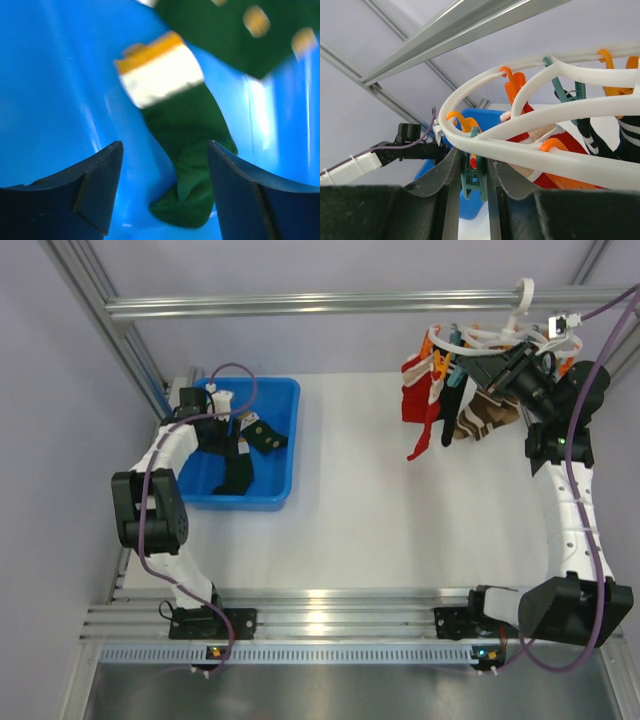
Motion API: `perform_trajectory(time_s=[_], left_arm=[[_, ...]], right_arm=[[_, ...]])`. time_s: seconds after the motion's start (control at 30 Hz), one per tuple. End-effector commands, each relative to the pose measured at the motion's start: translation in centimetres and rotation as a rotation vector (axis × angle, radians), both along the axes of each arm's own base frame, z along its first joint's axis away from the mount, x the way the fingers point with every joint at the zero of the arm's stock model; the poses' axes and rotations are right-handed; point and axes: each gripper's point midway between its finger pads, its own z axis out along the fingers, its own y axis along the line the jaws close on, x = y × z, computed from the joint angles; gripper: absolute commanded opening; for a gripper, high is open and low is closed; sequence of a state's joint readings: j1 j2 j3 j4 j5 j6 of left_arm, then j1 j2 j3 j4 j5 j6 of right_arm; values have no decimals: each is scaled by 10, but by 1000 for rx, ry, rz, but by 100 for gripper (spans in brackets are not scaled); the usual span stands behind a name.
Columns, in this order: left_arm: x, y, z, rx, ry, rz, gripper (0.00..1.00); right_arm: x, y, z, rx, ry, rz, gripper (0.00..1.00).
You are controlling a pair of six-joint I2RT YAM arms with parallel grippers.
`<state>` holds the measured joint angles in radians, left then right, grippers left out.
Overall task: Clip the socks to the hanger
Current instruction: Pick up the sock from the bin.
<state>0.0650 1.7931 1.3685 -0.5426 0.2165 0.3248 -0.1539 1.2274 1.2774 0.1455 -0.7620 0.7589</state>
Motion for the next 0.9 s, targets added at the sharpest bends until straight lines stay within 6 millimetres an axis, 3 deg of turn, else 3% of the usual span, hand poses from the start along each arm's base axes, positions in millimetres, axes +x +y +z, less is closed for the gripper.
perform_trajectory(time_s=[0.0, 0.07, 0.37, 0.67, 0.77, 0.87], left_arm=[[39, 13, 17, -88, -129, 377, 72], [47, 19, 18, -105, -156, 482, 68], [64, 4, -13, -130, -122, 563, 63], [53, 16, -68, -57, -16, 673, 51], [55, 16, -74, -49, 2, 669, 45], [61, 11, -66, -64, -25, 612, 36]], right_arm=[[6, -16, 30, -16, -101, -93, 0], [7, -17, 31, -16, -101, -96, 0], [9, -19, 29, -29, -93, -110, 0], [11, -20, 28, -34, -88, -118, 0], [11, -20, 28, -36, -88, -118, 0], [10, -20, 29, -43, -93, -118, 0]])
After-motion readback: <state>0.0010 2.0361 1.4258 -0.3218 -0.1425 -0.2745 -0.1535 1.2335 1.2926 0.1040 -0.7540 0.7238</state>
